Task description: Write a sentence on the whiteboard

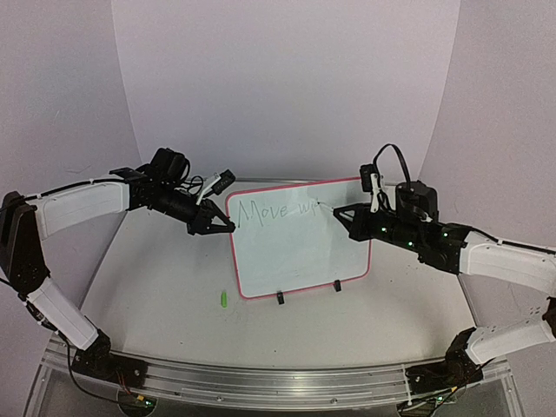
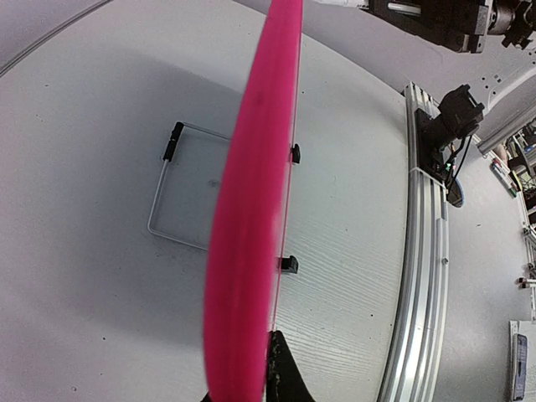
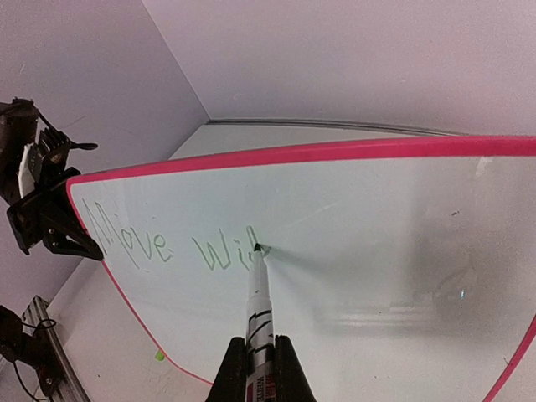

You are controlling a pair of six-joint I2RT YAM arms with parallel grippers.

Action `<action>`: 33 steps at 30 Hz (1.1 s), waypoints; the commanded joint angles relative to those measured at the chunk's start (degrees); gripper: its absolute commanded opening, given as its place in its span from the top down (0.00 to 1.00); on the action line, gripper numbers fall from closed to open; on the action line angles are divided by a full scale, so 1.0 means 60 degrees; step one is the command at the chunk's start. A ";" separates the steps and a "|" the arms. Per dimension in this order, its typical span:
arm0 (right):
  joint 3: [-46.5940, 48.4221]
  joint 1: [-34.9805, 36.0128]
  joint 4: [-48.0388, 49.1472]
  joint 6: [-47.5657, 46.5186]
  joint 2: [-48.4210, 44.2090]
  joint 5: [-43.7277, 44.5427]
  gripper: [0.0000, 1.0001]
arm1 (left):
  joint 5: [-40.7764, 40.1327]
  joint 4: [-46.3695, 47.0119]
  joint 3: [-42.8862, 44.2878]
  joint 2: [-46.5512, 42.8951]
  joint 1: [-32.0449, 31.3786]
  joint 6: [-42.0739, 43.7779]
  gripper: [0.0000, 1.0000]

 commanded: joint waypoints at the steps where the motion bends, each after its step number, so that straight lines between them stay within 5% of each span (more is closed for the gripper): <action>1: -0.0270 -0.0042 0.0054 0.0284 -0.0098 0.0093 1.00 | -0.0671 -0.0199 0.0052 0.0248 0.0056 0.0439 1.00; 33: 0.0529 -0.0045 -0.0344 -0.0258 -0.0580 0.0345 1.00 | -0.0671 -0.0197 0.0045 0.0153 0.0056 0.0418 1.00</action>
